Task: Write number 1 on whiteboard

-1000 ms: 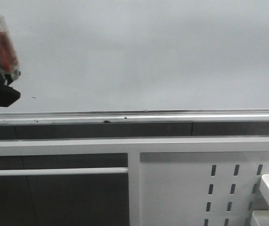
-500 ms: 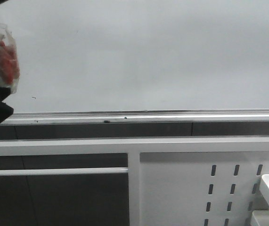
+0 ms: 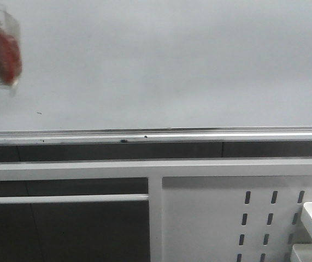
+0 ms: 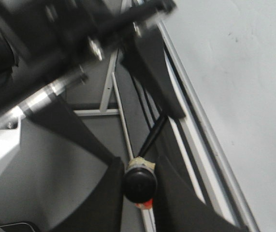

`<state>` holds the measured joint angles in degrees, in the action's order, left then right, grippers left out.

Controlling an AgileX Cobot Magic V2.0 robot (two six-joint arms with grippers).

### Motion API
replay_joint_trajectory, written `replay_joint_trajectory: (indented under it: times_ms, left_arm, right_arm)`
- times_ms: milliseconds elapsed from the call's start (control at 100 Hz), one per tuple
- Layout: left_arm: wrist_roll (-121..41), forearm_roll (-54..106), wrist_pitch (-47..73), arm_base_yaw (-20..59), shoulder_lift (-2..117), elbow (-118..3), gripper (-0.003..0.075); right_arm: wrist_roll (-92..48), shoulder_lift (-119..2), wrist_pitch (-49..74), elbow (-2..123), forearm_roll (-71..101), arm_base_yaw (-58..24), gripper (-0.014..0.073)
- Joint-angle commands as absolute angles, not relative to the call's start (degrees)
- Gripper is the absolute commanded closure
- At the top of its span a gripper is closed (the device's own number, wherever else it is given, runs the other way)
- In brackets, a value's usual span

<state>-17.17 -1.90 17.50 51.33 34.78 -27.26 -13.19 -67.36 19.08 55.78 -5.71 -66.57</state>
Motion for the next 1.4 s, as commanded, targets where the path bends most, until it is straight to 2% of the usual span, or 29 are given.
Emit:
replay_joint_trajectory:
  times_ms: [0,170,300,500,690,800,940,1160,1390]
  left_arm:
    - [-17.1,1.7,12.7,51.7,30.8,-29.4,0.0261]
    - [-16.8,4.5,13.4,51.4,21.3,-29.4,0.0281]
    - [-8.9,0.0,16.7,49.3,13.1,-29.4,0.0427]
    - [15.1,-23.0,27.9,40.9,3.1,-29.4,0.0619]
    - [15.9,-26.1,31.1,35.0,-1.0,-29.2,0.0741]
    - [15.9,-26.0,31.1,34.1,-1.0,-29.0,0.074]
    - [15.9,-25.7,31.1,34.1,-1.0,-28.8,0.074]
    - [15.9,-25.5,31.1,34.1,-1.0,-28.8,0.074]
    - [15.9,-25.5,31.1,34.1,-1.0,-28.8,0.074]
  right_arm:
    - [-12.9,-64.1,16.0,56.7,-8.2,-66.0,0.0661]
    - [-12.9,-59.4,15.6,53.1,-10.5,-63.8,0.0661]
    - [-12.8,-52.8,15.0,48.4,-10.6,-60.3,0.0655]
    - [-12.8,-40.3,5.1,39.6,-10.6,-51.4,0.0642]
    - [-12.8,-34.1,-7.9,31.6,-10.6,-42.3,0.0643]
    - [-12.8,-34.5,-7.7,29.4,-10.6,-40.0,0.0643]
    - [-12.8,-35.4,-8.0,28.8,-10.6,-40.9,0.0643]
    - [-12.8,-39.1,-22.8,28.8,-11.3,-42.0,0.0643]
    - [-14.4,-47.0,-27.5,28.8,-14.0,-42.0,0.0643]
